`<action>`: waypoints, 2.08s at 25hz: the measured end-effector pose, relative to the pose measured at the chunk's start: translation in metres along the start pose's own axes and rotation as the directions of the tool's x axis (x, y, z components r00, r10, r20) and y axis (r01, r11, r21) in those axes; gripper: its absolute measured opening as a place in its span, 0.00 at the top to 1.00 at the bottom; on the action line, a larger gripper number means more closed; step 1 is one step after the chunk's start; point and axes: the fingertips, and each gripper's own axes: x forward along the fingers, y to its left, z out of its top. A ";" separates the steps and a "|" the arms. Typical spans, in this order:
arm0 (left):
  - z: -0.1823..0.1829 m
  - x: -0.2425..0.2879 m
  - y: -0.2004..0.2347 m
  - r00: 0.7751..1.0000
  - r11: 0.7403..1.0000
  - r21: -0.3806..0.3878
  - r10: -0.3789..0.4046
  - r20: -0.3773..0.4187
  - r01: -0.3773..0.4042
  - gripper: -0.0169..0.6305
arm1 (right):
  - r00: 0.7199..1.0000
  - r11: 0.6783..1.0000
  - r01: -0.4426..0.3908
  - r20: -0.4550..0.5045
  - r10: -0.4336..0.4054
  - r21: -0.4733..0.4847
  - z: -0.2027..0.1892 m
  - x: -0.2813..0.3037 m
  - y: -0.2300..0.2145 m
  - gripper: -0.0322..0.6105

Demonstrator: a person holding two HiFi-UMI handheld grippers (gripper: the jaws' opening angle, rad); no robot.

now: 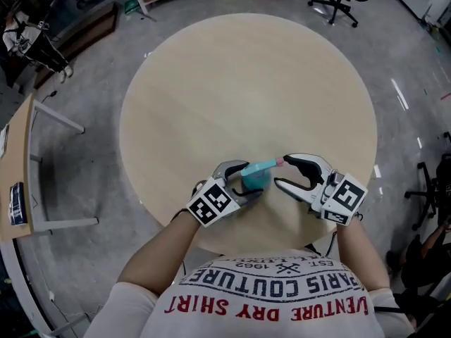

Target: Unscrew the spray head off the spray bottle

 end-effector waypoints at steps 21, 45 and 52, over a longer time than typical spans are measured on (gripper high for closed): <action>0.005 0.012 -0.016 0.988 0.987 -0.043 0.156 -0.002 -0.156 0.46 | 0.998 0.995 0.060 -0.011 -0.061 -0.079 -0.008 0.016 0.023 0.75; -0.001 0.005 -0.026 0.946 0.934 -0.149 0.324 -0.036 -0.325 0.46 | 0.981 0.978 0.193 0.002 -0.193 -0.083 -0.006 0.023 0.039 0.64; -0.003 0.004 -0.037 0.983 0.980 -0.081 0.181 0.010 -0.180 0.46 | 0.992 0.986 0.116 -0.035 -0.121 -0.120 -0.009 0.023 0.047 0.74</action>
